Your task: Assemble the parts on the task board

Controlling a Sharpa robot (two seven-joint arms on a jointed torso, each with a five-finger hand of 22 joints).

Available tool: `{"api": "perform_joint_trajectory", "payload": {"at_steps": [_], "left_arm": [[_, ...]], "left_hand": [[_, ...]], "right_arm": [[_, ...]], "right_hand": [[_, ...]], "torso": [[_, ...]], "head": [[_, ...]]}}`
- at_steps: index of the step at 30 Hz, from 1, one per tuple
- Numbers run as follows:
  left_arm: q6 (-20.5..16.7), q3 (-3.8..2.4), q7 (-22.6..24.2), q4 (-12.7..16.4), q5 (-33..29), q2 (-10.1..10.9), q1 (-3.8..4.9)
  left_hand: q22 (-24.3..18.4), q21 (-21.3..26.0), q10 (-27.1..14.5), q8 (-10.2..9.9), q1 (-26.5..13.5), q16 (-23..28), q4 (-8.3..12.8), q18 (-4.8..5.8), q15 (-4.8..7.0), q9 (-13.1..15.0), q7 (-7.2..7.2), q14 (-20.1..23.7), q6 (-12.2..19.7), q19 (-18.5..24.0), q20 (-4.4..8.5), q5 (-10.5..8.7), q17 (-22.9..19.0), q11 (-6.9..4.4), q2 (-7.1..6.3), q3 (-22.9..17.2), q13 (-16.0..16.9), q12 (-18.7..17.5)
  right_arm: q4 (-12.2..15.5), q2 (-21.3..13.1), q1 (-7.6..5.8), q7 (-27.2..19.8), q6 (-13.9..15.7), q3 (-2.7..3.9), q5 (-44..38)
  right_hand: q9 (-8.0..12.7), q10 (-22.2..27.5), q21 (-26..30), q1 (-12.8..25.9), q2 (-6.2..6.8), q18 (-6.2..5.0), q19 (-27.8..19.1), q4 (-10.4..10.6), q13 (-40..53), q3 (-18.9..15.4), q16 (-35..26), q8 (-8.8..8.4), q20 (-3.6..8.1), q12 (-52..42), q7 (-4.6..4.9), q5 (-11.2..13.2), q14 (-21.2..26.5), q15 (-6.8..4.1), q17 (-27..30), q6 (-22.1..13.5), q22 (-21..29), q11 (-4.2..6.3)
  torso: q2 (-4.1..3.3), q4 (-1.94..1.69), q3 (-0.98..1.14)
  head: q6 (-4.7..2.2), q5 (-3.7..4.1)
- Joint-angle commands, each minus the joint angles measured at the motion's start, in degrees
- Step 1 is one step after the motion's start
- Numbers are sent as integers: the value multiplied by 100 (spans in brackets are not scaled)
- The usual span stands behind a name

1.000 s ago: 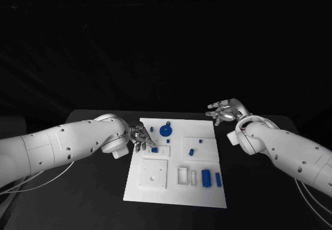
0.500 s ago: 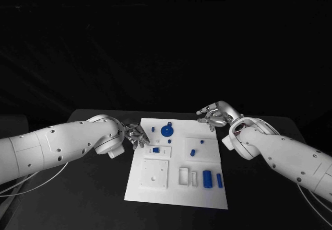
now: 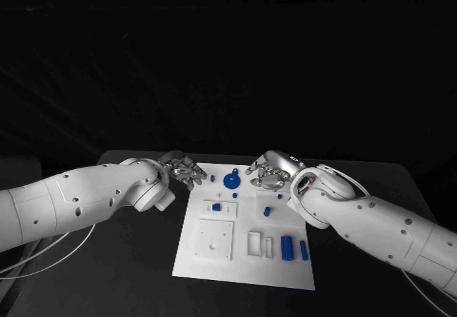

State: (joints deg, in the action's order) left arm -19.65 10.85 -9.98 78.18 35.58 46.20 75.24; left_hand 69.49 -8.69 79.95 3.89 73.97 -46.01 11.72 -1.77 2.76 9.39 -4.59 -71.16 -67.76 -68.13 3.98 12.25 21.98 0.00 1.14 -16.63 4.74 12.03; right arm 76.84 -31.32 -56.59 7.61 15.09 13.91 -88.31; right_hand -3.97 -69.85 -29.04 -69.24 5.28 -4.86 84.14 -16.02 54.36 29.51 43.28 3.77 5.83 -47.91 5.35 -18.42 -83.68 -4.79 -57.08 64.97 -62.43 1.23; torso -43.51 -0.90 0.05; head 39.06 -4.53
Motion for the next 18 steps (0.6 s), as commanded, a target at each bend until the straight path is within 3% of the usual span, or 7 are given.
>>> {"api": "perform_joint_trajectory", "payload": {"at_steps": [1,6,9,11,16,18], "left_arm": [[-791,-6,653,4,-827,8,11],[-1157,-8,804,-6,-1103,7,23],[-1367,-9,897,-11,-1267,-3,32],[-1475,-9,964,-12,-1363,-11,37],[-1745,-10,1147,-10,-1571,-42,55],[-1826,-10,1209,-8,-1643,-57,61]], "left_hand": [[-3,35,35,18,-1,39,10,-51,8,-28,0,-49,-26,-51,9,-21,11,-1,-44,28,-24,-26],[8,113,43,23,-16,104,12,-43,3,-81,6,-58,-39,-71,4,-8,49,-2,-66,42,-46,-60],[11,147,37,20,-24,124,13,-34,-1,-97,6,-41,-45,-62,0,-5,64,-1,-89,44,-47,-69],[14,154,30,21,-19,126,18,-34,-1,-102,6,-41,-49,-63,1,1,70,0,-93,40,-48,-75],[50,198,35,18,-16,146,22,-32,-1,-135,5,-42,-57,-79,4,8,105,-1,-104,25,-46,-83],[50,198,35,18,-16,146,22,-32,-1,-135,5,-42,-57,-79,4,8,105,-1,-104,25,-46,-83]], "right_arm": [[-26,133,-17,338,-386,-62,-825],[-176,459,-46,476,-460,-240,-1110],[-297,643,-57,517,-471,-349,-1254],[-359,732,-65,523,-472,-403,-1319],[-559,980,-80,520,-421,-538,-1504],[-652,1082,-82,517,-384,-600,-1563]], "right_hand": [[5,-60,-48,8,39,-2,-24,13,77,78,81,-21,5,-31,-19,26,32,18,-22,54,-82,6],[1,-353,-279,73,19,44,42,145,885,-260,677,-18,-40,-844,-35,102,-30,66,-407,102,-286,-7],[2,-414,-369,43,17,53,57,218,1234,-427,969,-19,-60,-1121,-47,177,-5,89,-629,106,-390,-28],[2,-455,-418,26,28,58,68,265,1334,-468,1037,-17,-69,-1178,-49,326,-10,96,-667,102,-445,-37],[4,-480,-417,-27,40,55,75,286,1438,-410,1083,-20,-80,-1161,-32,351,1,104,-677,62,-524,-43],[6,-508,-397,-6,71,51,84,301,1492,-391,1112,-21,-80,-1138,-34,344,0,107,-676,53,-577,-43]], "torso": [[2,-4,-27],[-5,-12,-14],[-6,-14,-22],[-8,-11,-26],[-9,-10,-30],[-10,-10,-21]], "head": [[-6,-6],[-15,-15],[-16,-22],[-21,-31],[-22,-42],[-23,-50]]}}
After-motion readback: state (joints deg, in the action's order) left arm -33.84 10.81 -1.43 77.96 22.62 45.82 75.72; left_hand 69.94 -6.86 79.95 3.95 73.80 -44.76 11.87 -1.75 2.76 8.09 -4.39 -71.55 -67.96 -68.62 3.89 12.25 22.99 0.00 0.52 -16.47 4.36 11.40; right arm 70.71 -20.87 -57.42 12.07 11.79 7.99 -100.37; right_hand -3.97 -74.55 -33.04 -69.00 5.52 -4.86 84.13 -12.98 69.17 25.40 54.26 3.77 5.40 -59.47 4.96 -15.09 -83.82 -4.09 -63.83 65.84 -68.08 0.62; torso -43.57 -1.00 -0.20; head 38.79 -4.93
